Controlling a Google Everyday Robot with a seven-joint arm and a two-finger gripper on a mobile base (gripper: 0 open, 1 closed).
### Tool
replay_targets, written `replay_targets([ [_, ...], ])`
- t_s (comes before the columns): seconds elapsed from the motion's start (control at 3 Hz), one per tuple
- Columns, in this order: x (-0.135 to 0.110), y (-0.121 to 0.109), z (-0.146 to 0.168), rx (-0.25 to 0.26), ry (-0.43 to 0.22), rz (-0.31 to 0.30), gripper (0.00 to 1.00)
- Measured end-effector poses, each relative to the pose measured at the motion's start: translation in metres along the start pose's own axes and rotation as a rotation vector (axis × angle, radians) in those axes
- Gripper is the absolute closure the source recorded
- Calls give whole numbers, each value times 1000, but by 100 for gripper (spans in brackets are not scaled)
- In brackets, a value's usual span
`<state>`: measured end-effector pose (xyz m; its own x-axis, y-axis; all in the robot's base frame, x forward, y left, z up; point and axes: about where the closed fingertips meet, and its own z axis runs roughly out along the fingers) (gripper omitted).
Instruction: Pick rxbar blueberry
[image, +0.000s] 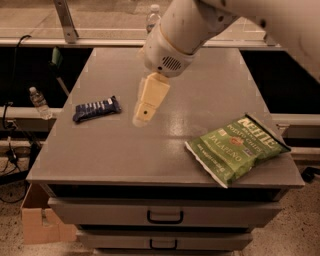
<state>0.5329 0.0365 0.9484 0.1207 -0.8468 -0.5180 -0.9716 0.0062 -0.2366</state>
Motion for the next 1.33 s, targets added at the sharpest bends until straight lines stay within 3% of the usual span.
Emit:
replay_targets([
  [0.67, -54, -30, 80, -69, -117, -5, 0],
  [1.0, -73, -38, 125, -111, -142, -4, 0],
  [1.33, -76, -42, 159, -122, -151, -3, 0],
])
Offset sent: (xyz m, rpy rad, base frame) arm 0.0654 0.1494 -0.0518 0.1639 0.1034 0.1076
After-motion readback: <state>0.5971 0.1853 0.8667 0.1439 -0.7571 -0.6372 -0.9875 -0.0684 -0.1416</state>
